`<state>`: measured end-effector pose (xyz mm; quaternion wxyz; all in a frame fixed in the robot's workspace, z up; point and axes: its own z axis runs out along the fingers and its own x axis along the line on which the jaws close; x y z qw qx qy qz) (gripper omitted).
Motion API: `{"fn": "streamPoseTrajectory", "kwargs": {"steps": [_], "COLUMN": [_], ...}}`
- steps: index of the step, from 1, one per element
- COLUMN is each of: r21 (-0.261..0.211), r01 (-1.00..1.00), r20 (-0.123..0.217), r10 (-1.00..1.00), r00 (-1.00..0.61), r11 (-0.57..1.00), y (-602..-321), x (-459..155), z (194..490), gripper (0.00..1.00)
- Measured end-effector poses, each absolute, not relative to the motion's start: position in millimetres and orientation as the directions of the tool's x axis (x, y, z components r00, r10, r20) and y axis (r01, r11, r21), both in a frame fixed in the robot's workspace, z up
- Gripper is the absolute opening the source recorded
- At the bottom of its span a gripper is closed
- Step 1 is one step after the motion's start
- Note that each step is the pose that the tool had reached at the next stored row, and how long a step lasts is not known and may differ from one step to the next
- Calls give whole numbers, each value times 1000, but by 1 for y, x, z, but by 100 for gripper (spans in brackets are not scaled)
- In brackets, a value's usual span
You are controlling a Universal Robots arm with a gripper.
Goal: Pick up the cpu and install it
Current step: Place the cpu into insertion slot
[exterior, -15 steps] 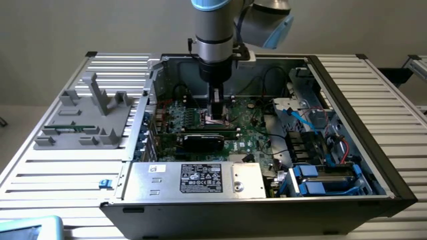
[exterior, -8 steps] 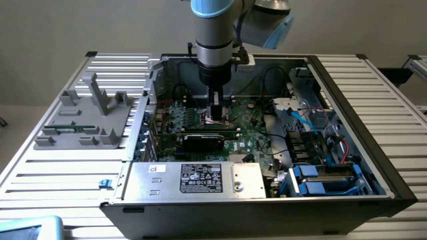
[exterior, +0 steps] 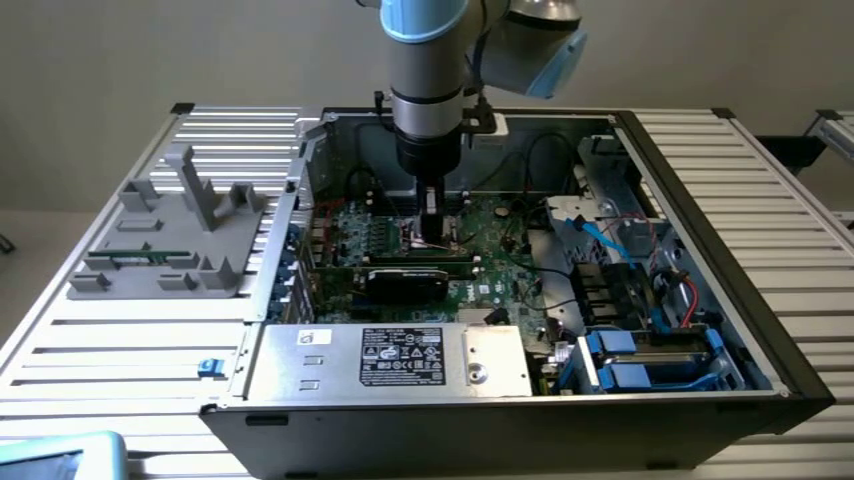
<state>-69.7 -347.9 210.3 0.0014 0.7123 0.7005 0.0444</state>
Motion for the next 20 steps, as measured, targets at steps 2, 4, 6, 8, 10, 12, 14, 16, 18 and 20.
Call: {"fn": "streamPoseTrajectory", "kwargs": {"steps": [2,4,6,8,10,12,14,16,18,20], "r21": [64,64,64,64,64,64,64,64,64,64], "r01": [998,998,998,998,998,998,998,998,998,998], "r20": [61,61,61,61,61,61,61,61,60,60], "r10": [998,998,998,998,998,998,998,998,998,998], "r00": [15,15,15,15,15,15,15,15,15,15], "r11": [-19,-19,-19,-19,-19,-19,-19,-19,-19,-19], "y": [-348,-348,-348,-348,-348,-348,-348,-348,-348,-348], "x": [-70,-70,-70,-70,-71,-71,-71,-71,-71,-71], "z": [210,210,209,208,208,207,206,205,205,204], "gripper": [56,56,56,56,56,56,56,56,56,56]}}
